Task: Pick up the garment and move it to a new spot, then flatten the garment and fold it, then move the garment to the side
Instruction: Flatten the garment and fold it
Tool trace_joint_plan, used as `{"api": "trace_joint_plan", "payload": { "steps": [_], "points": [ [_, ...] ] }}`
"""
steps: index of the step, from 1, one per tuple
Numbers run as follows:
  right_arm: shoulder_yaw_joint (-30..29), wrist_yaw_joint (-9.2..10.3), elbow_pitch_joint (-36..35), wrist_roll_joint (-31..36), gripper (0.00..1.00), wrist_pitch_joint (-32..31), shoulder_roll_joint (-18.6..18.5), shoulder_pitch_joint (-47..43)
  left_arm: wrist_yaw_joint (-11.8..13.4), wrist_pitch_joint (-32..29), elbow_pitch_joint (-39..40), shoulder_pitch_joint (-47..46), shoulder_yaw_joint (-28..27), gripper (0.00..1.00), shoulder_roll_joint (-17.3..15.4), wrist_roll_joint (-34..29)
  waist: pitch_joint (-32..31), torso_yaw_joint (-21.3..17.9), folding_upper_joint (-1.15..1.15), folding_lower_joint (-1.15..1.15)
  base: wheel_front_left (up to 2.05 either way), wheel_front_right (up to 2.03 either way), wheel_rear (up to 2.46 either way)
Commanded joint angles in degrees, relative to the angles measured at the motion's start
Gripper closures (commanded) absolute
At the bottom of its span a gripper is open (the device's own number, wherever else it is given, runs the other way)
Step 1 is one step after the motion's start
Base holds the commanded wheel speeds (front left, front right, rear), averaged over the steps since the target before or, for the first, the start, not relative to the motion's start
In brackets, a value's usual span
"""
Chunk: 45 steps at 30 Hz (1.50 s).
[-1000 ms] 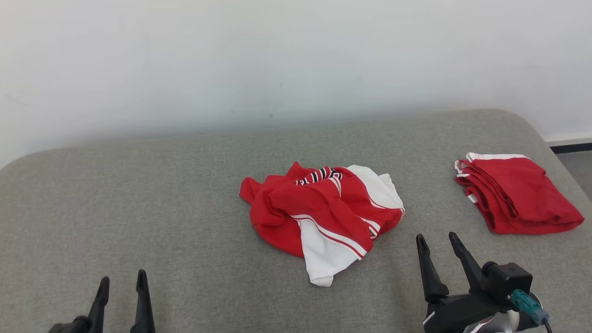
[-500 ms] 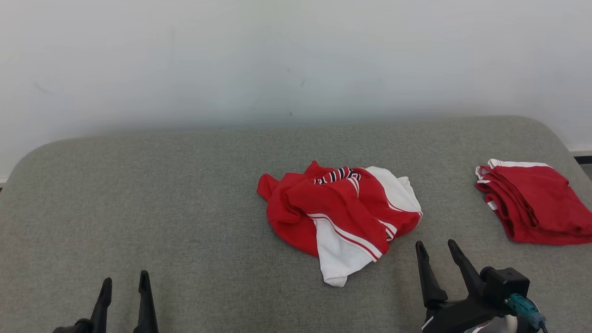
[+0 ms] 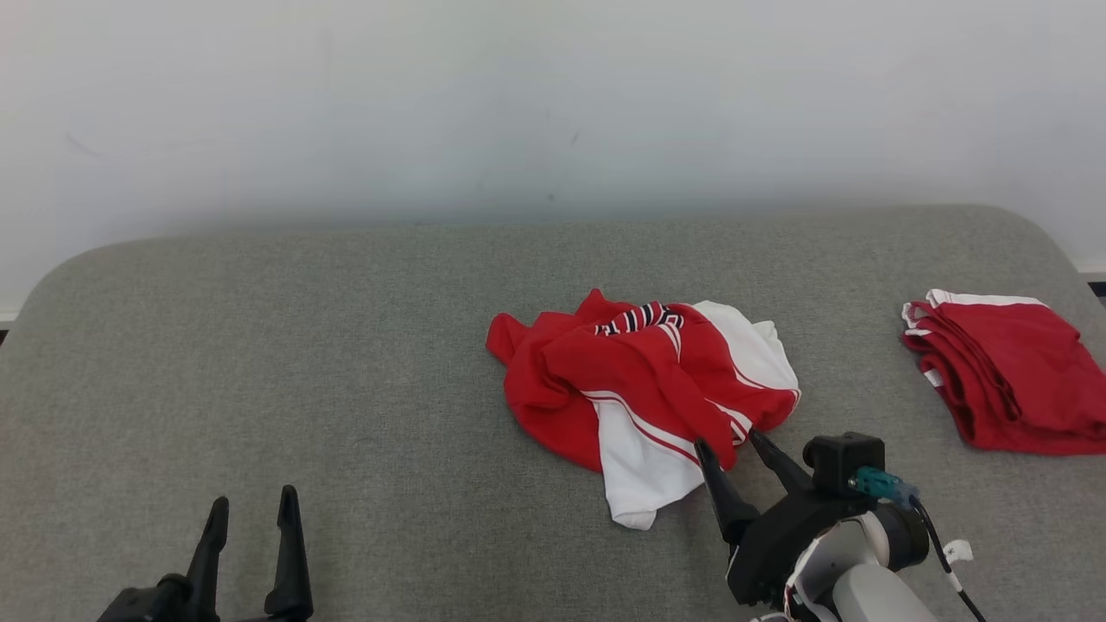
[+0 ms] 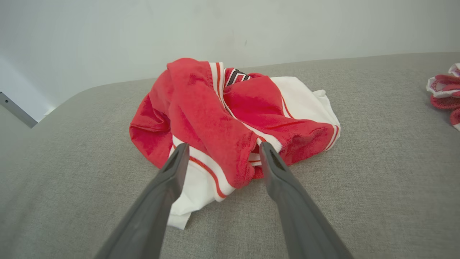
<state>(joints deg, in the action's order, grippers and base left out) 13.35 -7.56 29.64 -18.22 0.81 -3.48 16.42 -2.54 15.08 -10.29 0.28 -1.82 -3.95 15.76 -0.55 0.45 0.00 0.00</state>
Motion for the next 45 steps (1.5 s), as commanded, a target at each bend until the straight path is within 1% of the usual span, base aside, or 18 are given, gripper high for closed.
{"api": "trace_joint_plan", "payload": {
  "steps": [1,4,7,12,13,14,15,20,23,24,30,31,35,38,41,45],
  "points": [
    [0.22,0.17,1.22,-0.59,0.0,-0.28,0.07,1.36,-0.27,0.1,-0.25,-0.79,-0.15,0.0,0.05,-0.56,0.43,0.5,0.0,0.0,0.0,0.0,0.0],
    [0.83,0.17,6.5,-1.77,0.0,-1.85,0.17,4.54,-0.82,0.1,-0.62,-1.23,-0.07,0.0,0.22,-0.9,0.85,1.18,0.0,0.0,0.0,0.0,0.0],
    [0.1,0.16,12.14,-1.38,0.0,-3.02,0.24,7.97,-1.46,0.1,-1.19,-1.92,-0.15,0.0,0.27,-1.0,1.36,2.07,0.0,0.0,0.0,0.0,0.0],
    [1.9,0.16,17.6,-3.93,0.0,-1.85,0.51,11.34,-1.95,0.1,-1.94,-2.52,-0.38,0.0,0.39,-1.18,1.73,3.11,0.0,0.0,0.0,0.0,0.0],
    [2.44,0.17,18.27,-4.43,0.33,-1.39,0.54,11.95,-2.02,0.1,-2.02,-2.63,-0.49,0.0,0.42,-1.24,1.75,3.2,0.0,0.0,0.0,0.0,0.0],
    [2.95,0.17,18.94,-5.03,0.77,-0.98,0.56,12.44,-2.13,0.1,-2.07,-2.7,-0.58,0.0,0.45,-1.29,1.76,3.24,0.0,0.0,0.0,0.0,0.0],
    [3.58,0.16,19.44,-5.53,1.0,-0.5,0.57,12.87,-2.21,0.1,-2.15,-2.74,-0.7,0.0,0.49,-1.37,1.74,3.26,0.0,0.0,0.0,0.0,0.0],
    [6.68,0.16,20.01,-7.62,1.0,3.47,0.61,15.25,-2.5,0.08,-2.46,-2.54,-1.32,0.0,0.65,-1.49,1.23,3.05,0.0,0.0,0.0,0.0,0.0],
    [9.7,0.16,18.14,-10.83,1.0,4.45,0.64,17.01,-2.38,0.08,-2.6,-2.2,-1.8,0.0,0.69,-1.58,0.58,2.69,0.0,0.0,0.0,0.0,0.0],
    [12.31,0.16,16.13,-13.51,1.0,4.38,0.63,18.95,-2.41,0.07,-2.51,-1.97,-2.05,0.0,0.75,-1.65,0.36,2.37,0.0,0.0,0.0,0.0,0.0],
    [21.94,0.16,10.2,-20.73,1.0,2.43,0.63,27.69,-2.43,0.07,-2.08,-1.77,-2.64,0.0,0.84,-1.9,0.32,1.68,0.0,0.0,0.0,0.0,0.0],
    [21.94,0.16,10.2,-20.73,1.0,2.43,0.63,27.69,-2.43,0.07,-2.08,-1.77,-2.64,0.0,0.84,-1.9,0.32,1.68,0.0,0.0,0.0,0.0,0.0],
    [27.18,0.16,7.61,-27.28,1.0,2.08,0.62,35.24,-2.62,0.07,-2.0,-2.16,-2.34,0.0,0.89,-2.11,0.44,2.05,0.0,0.0,0.0,0.0,0.0],
    [28.95,0.16,7.44,-31.79,1.0,4.1,0.63,40.94,-2.85,0.07,-2.02,-2.19,-1.82,0.0,0.95,-2.17,0.41,2.82,0.0,0.0,0.0,0.0,0.0],
    [29.27,0.16,8.2,-36.38,1.0,7.96,0.61,46.2,-2.89,0.07,-2.16,-1.99,-1.44,0.0,0.98,-2.25,0.38,3.56,0.0,0.0,0.0,0.0,0.0],
    [29.32,0.16,12.52,-39.77,1.0,12.1,0.6,50.6,-2.89,0.07,-2.1,-1.52,-1.31,0.0,1.03,-2.25,0.42,4.06,0.0,0.0,0.0,0.0,0.0]
  ]
}}
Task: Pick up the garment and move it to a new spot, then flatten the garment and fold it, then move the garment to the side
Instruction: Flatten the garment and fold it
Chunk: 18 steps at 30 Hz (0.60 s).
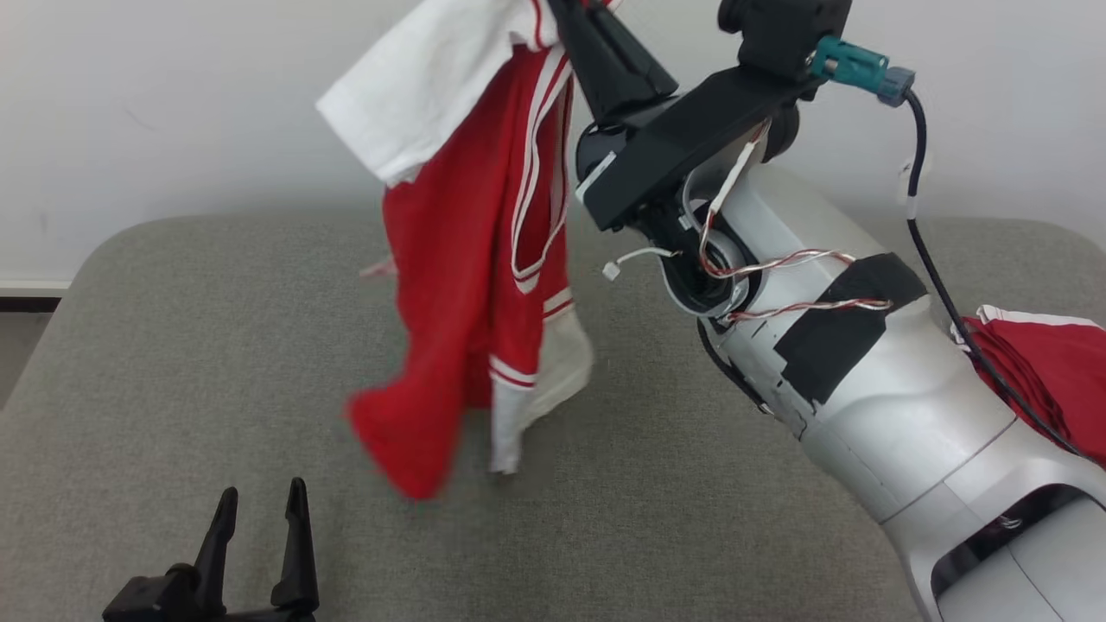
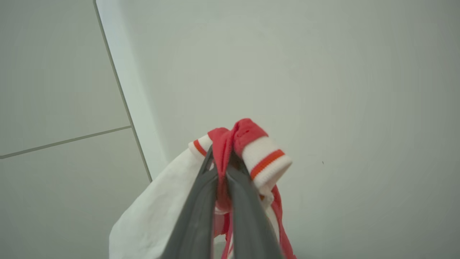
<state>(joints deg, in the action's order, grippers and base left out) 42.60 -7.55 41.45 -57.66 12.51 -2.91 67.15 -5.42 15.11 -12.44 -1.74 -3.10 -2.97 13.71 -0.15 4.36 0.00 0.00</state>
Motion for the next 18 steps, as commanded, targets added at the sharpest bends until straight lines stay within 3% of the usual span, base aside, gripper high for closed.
{"api": "trace_joint_plan", "payload": {
  "steps": [1,8,18],
  "points": [
    [0.0,0.16,2.19,-0.89,1.0,0.85,0.02,-0.03,0.05,0.04,0.05,0.61,-0.07,0.0,0.05,-0.21,0.01,0.2,0.0,0.0,0.0,0.0,0.0],
    [-1.42,0.15,16.79,-0.5,1.0,1.91,-0.2,-6.64,0.3,0.04,0.47,1.38,-0.76,0.0,0.05,0.23,0.41,-1.13,0.0,0.0,0.0,0.0,0.0],
    [-5.55,0.15,21.77,-4.28,1.0,2.4,-8.47,-20.19,0.67,0.04,0.83,0.03,-1.18,0.0,0.08,0.51,1.64,-4.9,0.0,0.0,0.0,0.0,0.0]
  ]
}}
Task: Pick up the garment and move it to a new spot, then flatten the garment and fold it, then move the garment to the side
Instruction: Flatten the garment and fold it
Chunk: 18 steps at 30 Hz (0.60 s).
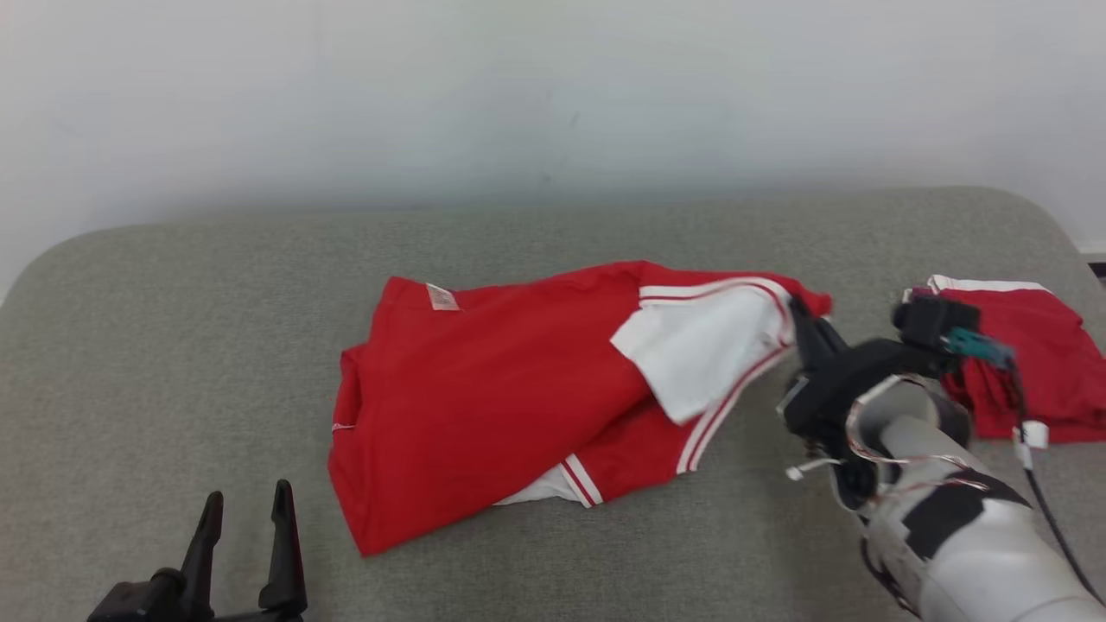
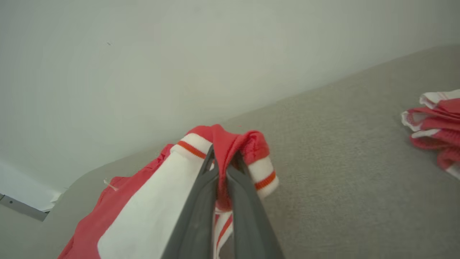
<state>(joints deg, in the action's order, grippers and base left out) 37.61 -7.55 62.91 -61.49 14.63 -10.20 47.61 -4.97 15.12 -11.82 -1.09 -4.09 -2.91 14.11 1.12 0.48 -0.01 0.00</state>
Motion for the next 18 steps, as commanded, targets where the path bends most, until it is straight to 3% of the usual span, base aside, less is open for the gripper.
{"api": "trace_joint_plan", "payload": {
  "steps": [1,6,7,8,18],
  "points": [
    [-1.24,0.15,0.82,-0.67,1.0,0.39,-1.95,-1.51,0.15,0.03,0.15,-0.78,-0.12,0.0,0.02,0.12,0.42,-1.27,0.01,0.0,0.0,0.0,0.0],
    [-3.44,0.15,4.6,-0.37,1.0,0.54,-4.41,-4.27,-0.05,0.03,-0.07,-1.11,-0.14,0.0,0.01,-0.11,0.58,-2.41,0.01,0.0,0.0,0.0,0.0],
    [-3.64,0.15,6.08,-0.15,0.62,0.55,-4.62,-4.61,-0.1,0.03,-0.11,-1.25,-0.1,0.0,0.01,-0.18,0.61,-2.54,0.01,0.0,0.0,0.0,0.0],
    [-3.35,0.15,7.09,0.31,0.0,-0.09,-4.5,-5.04,-0.14,0.03,-0.2,-1.41,-0.02,0.0,0.01,-0.21,0.62,-2.6,0.01,0.0,0.0,0.0,0.0],
    [1.48,0.16,10.86,9.96,0.0,0.16,-7.76,-4.28,-0.37,0.03,-0.77,-1.33,0.37,0.0,0.0,-0.34,0.26,-2.18,0.01,0.0,0.0,0.0,0.0]
  ]
}}
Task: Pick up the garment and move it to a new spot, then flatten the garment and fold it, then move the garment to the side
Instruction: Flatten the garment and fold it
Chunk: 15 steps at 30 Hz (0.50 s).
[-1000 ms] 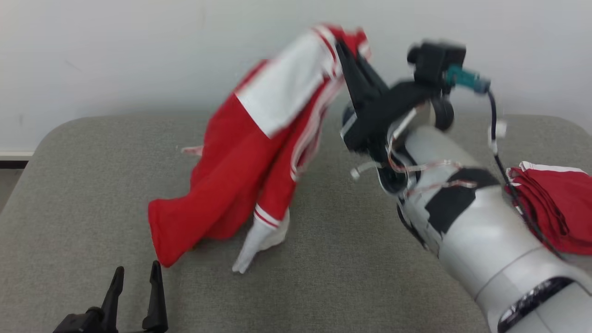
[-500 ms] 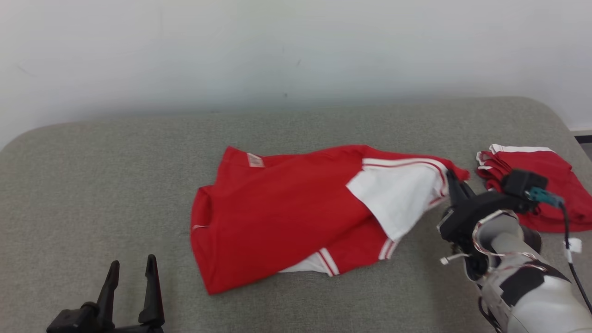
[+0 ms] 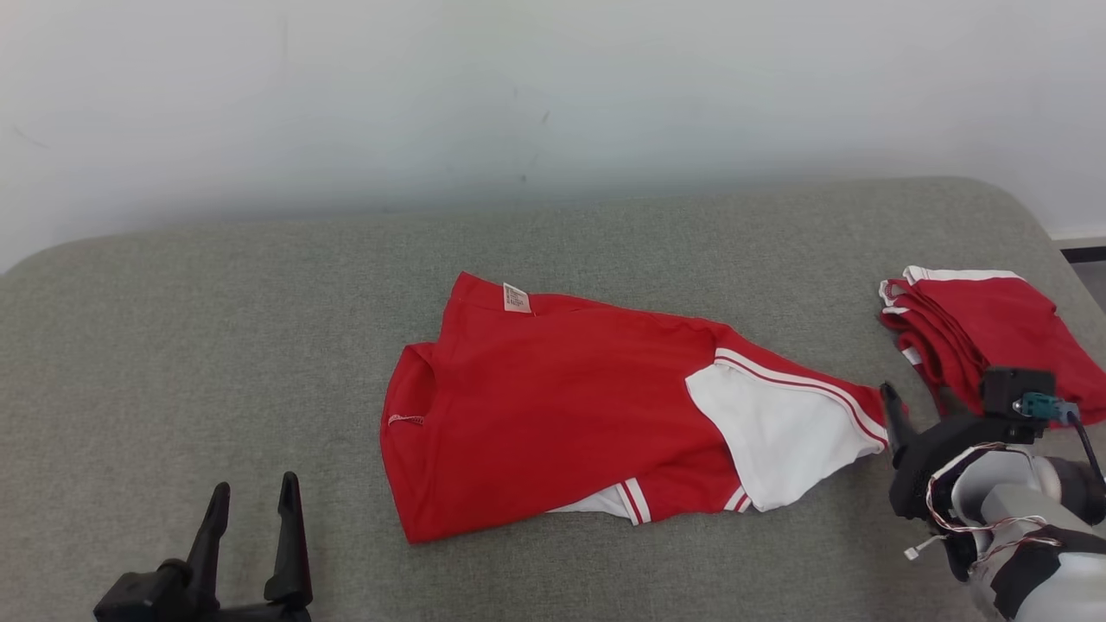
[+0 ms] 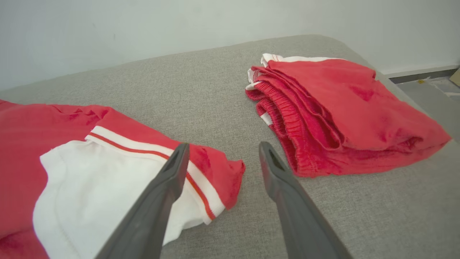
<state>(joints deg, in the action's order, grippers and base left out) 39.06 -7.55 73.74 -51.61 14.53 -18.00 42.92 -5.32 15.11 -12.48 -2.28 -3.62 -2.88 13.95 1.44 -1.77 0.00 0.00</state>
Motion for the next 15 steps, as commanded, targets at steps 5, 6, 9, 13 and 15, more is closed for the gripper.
{"api": "trace_joint_plan", "payload": {
  "steps": [5,6,9,13,15],
  "points": [
    [-1.56,0.16,-1.16,7.82,0.0,0.7,-2.62,2.65,0.22,0.04,0.09,0.97,-0.66,0.0,-0.02,0.05,-0.61,0.03,0.0,0.0,0.0,0.0,0.0],
    [-2.87,0.15,-3.04,9.79,0.0,0.69,-2.77,2.41,0.28,0.04,0.18,1.22,-0.84,0.0,-0.01,0.11,-0.75,-0.08,0.0,0.0,0.0,0.0,0.0],
    [-9.35,0.15,-10.98,16.97,0.0,0.59,-3.72,-1.03,0.58,0.04,0.43,1.74,-1.27,0.0,-0.01,0.24,-0.97,-0.5,0.0,0.0,0.0,0.0,0.0],
    [-23.3,0.15,-27.63,31.29,0.0,0.6,0.75,-12.89,0.49,0.03,-0.9,0.54,-0.76,0.0,-0.07,-0.52,-0.42,-1.72,0.0,0.0,0.0,0.0,0.0],
    [-27.27,0.16,-32.69,36.18,0.0,0.6,3.66,-17.8,0.2,-0.6,-3.2,-1.14,0.08,0.0,-0.75,-0.86,0.23,-2.56,0.0,0.0,0.0,0.0,0.0]
  ]
}}
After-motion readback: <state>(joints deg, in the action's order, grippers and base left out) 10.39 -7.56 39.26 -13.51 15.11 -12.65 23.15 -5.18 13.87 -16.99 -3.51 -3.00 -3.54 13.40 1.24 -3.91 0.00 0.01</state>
